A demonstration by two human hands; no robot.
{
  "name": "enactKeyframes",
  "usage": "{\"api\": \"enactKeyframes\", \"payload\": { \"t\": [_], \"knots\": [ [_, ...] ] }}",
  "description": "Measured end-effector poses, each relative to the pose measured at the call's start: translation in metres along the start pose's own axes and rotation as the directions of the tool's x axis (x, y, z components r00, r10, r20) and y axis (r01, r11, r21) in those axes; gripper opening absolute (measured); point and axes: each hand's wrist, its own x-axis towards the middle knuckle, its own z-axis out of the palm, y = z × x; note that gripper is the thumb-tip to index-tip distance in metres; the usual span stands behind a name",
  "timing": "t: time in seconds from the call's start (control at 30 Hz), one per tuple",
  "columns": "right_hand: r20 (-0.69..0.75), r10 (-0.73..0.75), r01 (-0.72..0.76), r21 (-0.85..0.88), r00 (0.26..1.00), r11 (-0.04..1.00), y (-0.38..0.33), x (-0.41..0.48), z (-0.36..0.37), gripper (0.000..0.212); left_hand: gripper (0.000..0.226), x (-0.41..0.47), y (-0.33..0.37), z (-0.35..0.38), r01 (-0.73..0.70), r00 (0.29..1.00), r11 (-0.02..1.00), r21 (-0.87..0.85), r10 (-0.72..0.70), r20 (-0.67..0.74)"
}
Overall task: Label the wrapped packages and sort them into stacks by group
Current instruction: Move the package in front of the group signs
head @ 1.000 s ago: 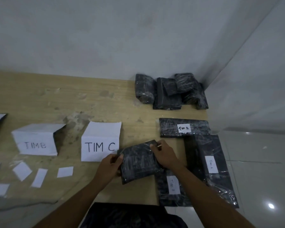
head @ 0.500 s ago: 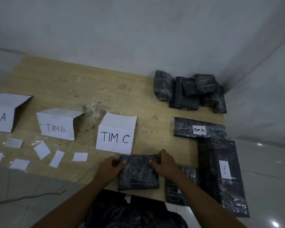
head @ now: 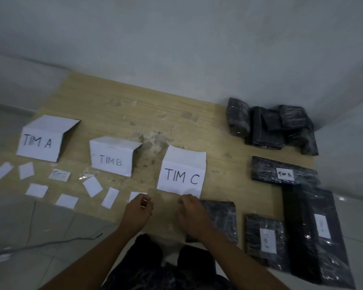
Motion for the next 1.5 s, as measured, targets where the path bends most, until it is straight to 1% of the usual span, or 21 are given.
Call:
{"api": "enactKeyframes", "payload": {
  "t": [0.03, 0.13, 0.2, 0.33, 0.43, 0.57, 0.7, 0.77, 0.83, 0.93, 0.97, 1.0, 1.07, 1.13, 1.17, 1.2, 1.23, 1.3, 1.4, 1.47, 1.5],
  "knots": [
    [0.042, -0.026, 0.027, -0.028, 0.999, 0.999, -0.012, 0.006, 0.012, 0.018, 0.004, 0.001, -0.004, -0.012, -0.006, 1.0, 1.0, -0.008, 0.006, -0.014],
    [0.102, -0.075, 0.083, -0.073, 0.992, 0.994, -0.041, 0.028, 0.047, 0.037, 0.009, 0.004, -0.015, -0.045, -0.013, 0.999, 1.0, -0.022, 0.012, -0.037],
    [0.139, -0.069, 0.085, -0.116, 0.988, 0.99, -0.061, 0.045, 0.069, 0.043, 0.006, 0.01, -0.028, -0.069, 0.0, 0.999, 1.0, -0.023, -0.001, -0.052],
    [0.194, -0.028, 0.069, -0.207, 0.981, 0.976, -0.074, 0.062, 0.084, 0.058, 0.003, 0.016, -0.038, -0.089, 0.004, 0.999, 1.0, -0.031, -0.005, -0.044],
    [0.233, 0.013, 0.061, -0.309, 0.972, 0.949, -0.083, 0.065, 0.096, 0.054, 0.005, 0.021, -0.045, -0.105, -0.01, 0.999, 0.999, -0.031, 0.009, -0.041],
    [0.145, 0.011, 0.054, -0.437, 0.989, 0.898, -0.085, 0.058, 0.105, 0.035, 0.005, 0.025, -0.048, -0.119, -0.03, 0.999, 0.999, -0.021, 0.03, -0.009],
    [0.12, -0.061, 0.117, -0.541, 0.991, 0.833, -0.088, 0.052, 0.107, 0.023, 0.006, 0.03, -0.05, -0.123, -0.05, 0.998, 0.999, -0.015, 0.05, 0.025],
    [0.131, -0.109, 0.165, -0.584, 0.985, 0.795, -0.087, 0.051, 0.108, 0.022, 0.007, 0.032, -0.049, -0.123, -0.061, 0.997, 0.998, -0.007, 0.061, 0.041],
    [0.137, -0.108, 0.168, -0.587, 0.985, 0.792, -0.086, 0.05, 0.111, 0.025, 0.007, 0.035, -0.049, -0.122, -0.071, 0.996, 0.997, -0.01, 0.071, 0.053],
    [0.108, -0.009, 0.064, -0.515, 0.994, 0.855, -0.089, 0.048, 0.112, 0.03, 0.004, 0.039, -0.049, -0.12, -0.076, 0.995, 0.997, -0.006, 0.076, 0.065],
    [0.08, 0.021, 0.019, -0.464, 0.997, 0.885, -0.089, 0.048, 0.109, 0.029, 0.004, 0.041, -0.047, -0.12, -0.078, 0.994, 0.997, -0.003, 0.078, 0.073],
    [0.074, 0.082, -0.047, -0.394, 0.994, 0.918, -0.087, 0.048, 0.109, 0.028, 0.003, 0.042, -0.045, -0.119, -0.079, 0.993, 0.997, 0.001, 0.079, 0.084],
    [0.029, 0.156, -0.141, -0.279, 0.987, 0.95, -0.086, 0.045, 0.103, 0.028, 0.004, 0.044, -0.041, -0.116, -0.076, 0.991, 0.997, -0.004, 0.076, 0.108],
    [-0.083, 0.16, -0.173, -0.187, 0.984, 0.967, -0.082, 0.039, 0.095, 0.023, 0.004, 0.045, -0.036, -0.111, -0.065, 0.988, 0.998, -0.023, 0.068, 0.14],
    [-0.139, 0.169, -0.187, -0.131, 0.976, 0.974, -0.081, 0.034, 0.089, 0.017, 0.006, 0.045, -0.033, -0.108, -0.061, 0.985, 0.998, -0.032, 0.066, 0.16],
    [-0.217, 0.163, -0.182, -0.074, 0.962, 0.98, -0.079, 0.03, 0.083, 0.01, 0.009, 0.043, -0.028, -0.104, -0.06, 0.981, 0.998, -0.029, 0.064, 0.184],
    [-0.311, 0.147, -0.167, -0.04, 0.939, 0.985, -0.074, 0.025, 0.078, 0.009, 0.014, 0.041, -0.021, -0.1, -0.05, 0.974, 0.999, -0.013, 0.052, 0.223],
    [-0.458, 0.104, -0.15, -0.065, 0.883, 0.987, -0.068, 0.014, 0.063, 0.011, 0.031, 0.035, -0.003, -0.09, 0.031, 0.939, 0.999, 0.016, -0.035, 0.342],
    [-0.544, 0.081, -0.171, -0.116, 0.835, 0.978, -0.061, -0.001, 0.037, 0.012, 0.058, 0.023, 0.026, -0.069, 0.199, 0.832, 0.98, 0.027, -0.183, 0.523],
    [-0.559, 0.065, -0.192, -0.172, 0.827, 0.966, -0.054, -0.011, 0.023, 0.008, 0.063, 0.017, 0.039, -0.05, 0.224, 0.782, 0.974, 0.014, -0.188, 0.594],
    [-0.548, 0.056, -0.19, -0.19, 0.834, 0.963, -0.051, -0.014, 0.02, 0.008, 0.058, 0.015, 0.042, -0.043, 0.228, 0.776, 0.974, -0.018, -0.17, 0.607]
  ]
}}
